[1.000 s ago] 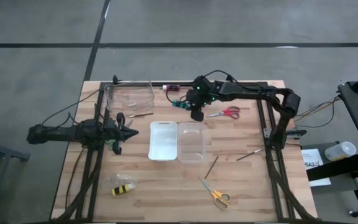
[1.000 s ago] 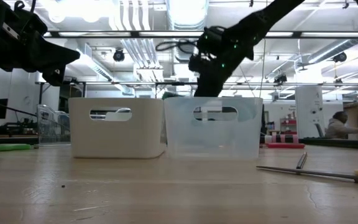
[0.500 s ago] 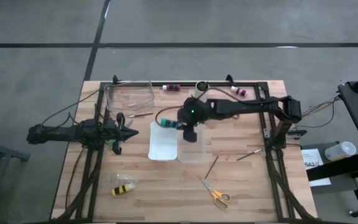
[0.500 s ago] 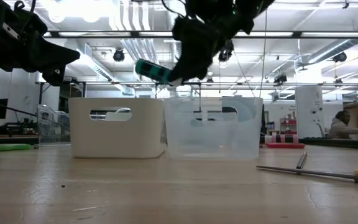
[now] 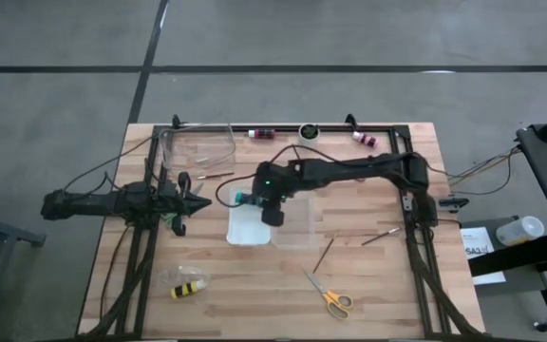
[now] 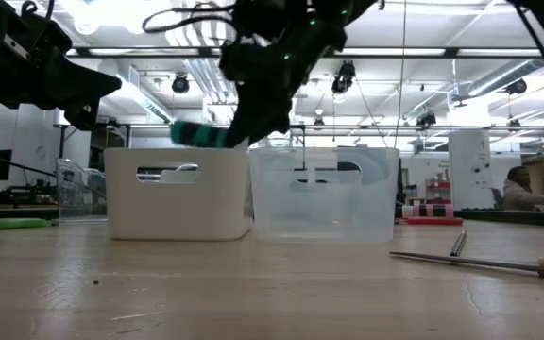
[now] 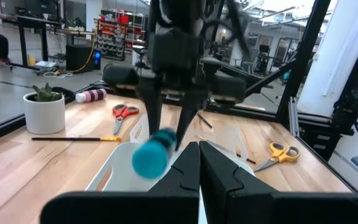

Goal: Pick & Place Paint Supplies
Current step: Put the blue paint bottle into the white bin, then put the red paint bottle into the white bin

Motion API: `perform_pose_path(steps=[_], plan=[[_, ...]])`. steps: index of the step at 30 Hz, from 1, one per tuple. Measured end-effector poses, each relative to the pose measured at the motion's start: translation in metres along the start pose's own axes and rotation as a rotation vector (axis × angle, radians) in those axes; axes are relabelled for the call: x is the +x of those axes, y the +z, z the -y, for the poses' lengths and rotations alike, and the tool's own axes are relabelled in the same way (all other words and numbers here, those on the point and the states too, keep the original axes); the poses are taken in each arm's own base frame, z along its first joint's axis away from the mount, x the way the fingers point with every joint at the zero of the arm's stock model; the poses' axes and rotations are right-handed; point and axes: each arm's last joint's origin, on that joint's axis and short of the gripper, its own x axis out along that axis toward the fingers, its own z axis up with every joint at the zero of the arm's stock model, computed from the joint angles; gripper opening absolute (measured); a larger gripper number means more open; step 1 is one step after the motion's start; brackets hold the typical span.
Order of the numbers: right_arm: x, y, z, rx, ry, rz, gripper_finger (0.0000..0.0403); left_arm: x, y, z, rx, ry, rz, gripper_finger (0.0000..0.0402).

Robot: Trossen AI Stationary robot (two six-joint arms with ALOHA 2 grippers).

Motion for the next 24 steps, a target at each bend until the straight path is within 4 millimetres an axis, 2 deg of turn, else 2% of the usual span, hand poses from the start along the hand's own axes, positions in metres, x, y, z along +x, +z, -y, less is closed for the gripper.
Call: perform_pose_path(steps=[6,12,17,24], plan=[[0.031,0.006,0.004,-0.020,-0.017,-0.115,0.0112,0.000,0.000,0.000,0.000,0.000,0.000,0.0001],[0.052,0.009,0.008,-0.011,-0.032,-0.242,0.0145,0.000,-0.001,0.000,0.001,0.001,-0.007,0.0001],[0.059,0.012,0.009,-0.032,-0.036,-0.266,0.0151,0.001,-0.001,0.000,0.001,0.003,-0.014,0.0001],[0.053,0.016,0.008,-0.048,-0.048,-0.237,0.0153,0.002,-0.002,0.000,0.002,0.004,-0.025,0.0001]])
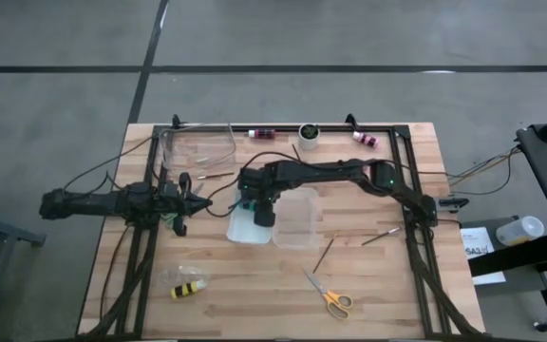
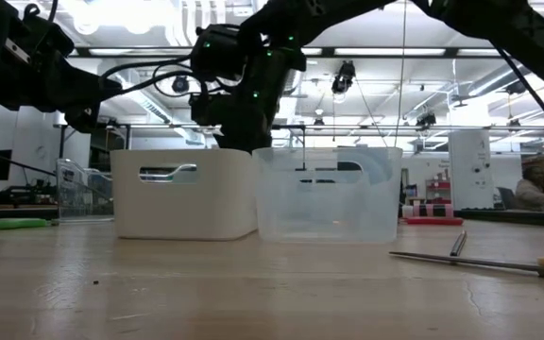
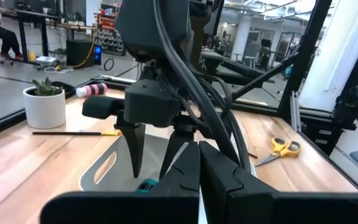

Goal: Pick & Place Paint Supplies
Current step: Put the red paint bottle into the white bin

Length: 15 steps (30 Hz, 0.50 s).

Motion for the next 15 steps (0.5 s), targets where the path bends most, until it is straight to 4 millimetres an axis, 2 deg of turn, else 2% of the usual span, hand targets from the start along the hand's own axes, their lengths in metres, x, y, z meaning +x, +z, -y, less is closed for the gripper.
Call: perform_pose_path(steps=[15], plan=[[-0.0043,0.0033,-0.0027,-0.037,0.005,0.029,0.0155,0.0000,-0.0001,0.0000,0.000,0.000,-0.001,0.0001]])
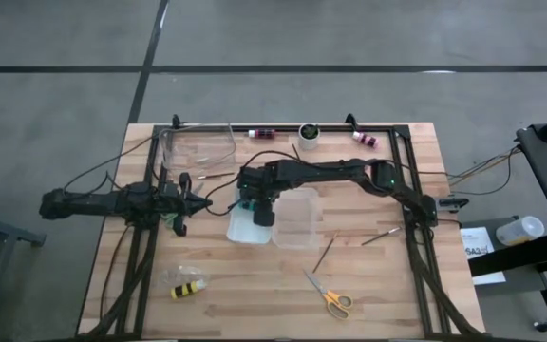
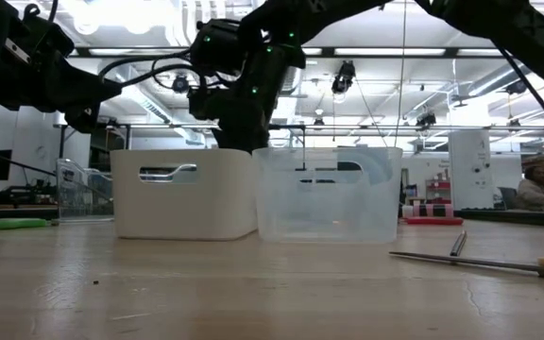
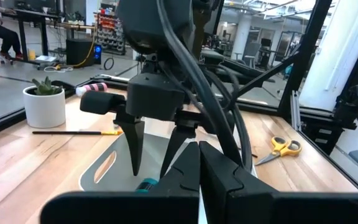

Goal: Pick & Place Paint Supplies
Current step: Put the red paint bottle into the white bin

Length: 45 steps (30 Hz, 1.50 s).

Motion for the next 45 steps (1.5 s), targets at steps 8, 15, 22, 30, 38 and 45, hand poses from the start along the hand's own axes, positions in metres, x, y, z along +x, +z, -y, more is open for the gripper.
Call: perform_pose_path(steps=[8,15,22,30,38,45], plan=[[-0.003,0.000,0.000,-0.010,0.000,0.001,0.0155,0.000,0.000,0.000,0.000,0.000,0.000,0.0001],[-0.005,0.000,0.000,-0.007,-0.043,-0.001,0.0155,0.000,0.000,0.000,0.000,0.000,0.000,0.0001],[-0.038,0.002,0.004,-0.020,-0.204,0.041,0.0155,0.000,0.000,0.000,0.000,0.000,0.000,0.0001],[-0.076,-0.011,0.024,-0.084,-0.249,0.181,0.0174,0.000,0.000,0.000,0.000,0.000,0.000,0.0001],[-0.103,-0.043,0.058,-0.138,-0.297,0.405,0.0253,0.000,0.000,0.000,0.000,0.000,0.001,0.0001],[-0.126,-0.065,0.113,-0.109,-0.197,0.550,0.0265,0.000,0.000,0.000,0.000,0.000,-0.006,0.0001]])
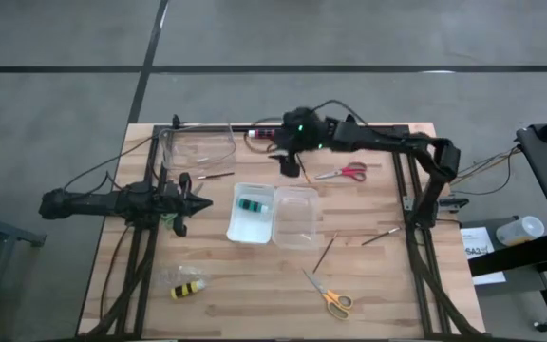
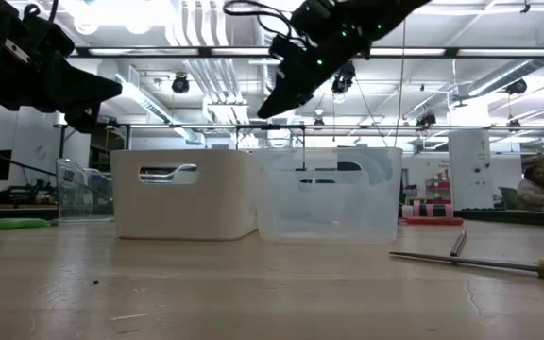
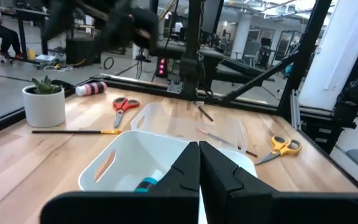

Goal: Pick & Place Paint Supplies
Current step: Put the red paint bottle into the white bin

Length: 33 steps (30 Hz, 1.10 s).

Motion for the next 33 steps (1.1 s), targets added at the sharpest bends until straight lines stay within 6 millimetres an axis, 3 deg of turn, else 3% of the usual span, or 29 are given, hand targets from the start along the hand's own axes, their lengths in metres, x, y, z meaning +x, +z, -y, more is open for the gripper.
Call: perform_pose_path(steps=[6,10,18,23,33], plan=[[-0.009,-0.015,0.053,0.044,-0.090,0.017,0.0265,0.000,0.000,0.000,0.000,0.000,-0.001,0.0001],[-0.008,-0.024,0.077,0.047,-0.117,0.011,0.0265,0.000,0.000,0.000,0.000,0.001,-0.003,0.0001],[0.025,-0.039,0.101,-0.002,-0.052,-0.016,0.0265,0.000,0.000,0.000,0.000,0.001,-0.006,0.0001],[0.042,-0.040,0.124,0.113,-0.035,-0.110,0.0265,0.000,0.000,0.000,0.000,0.001,-0.006,0.0001],[0.092,-0.037,0.133,0.120,0.073,-0.261,0.0265,0.000,0.000,0.000,0.000,0.001,-0.006,0.0001]])
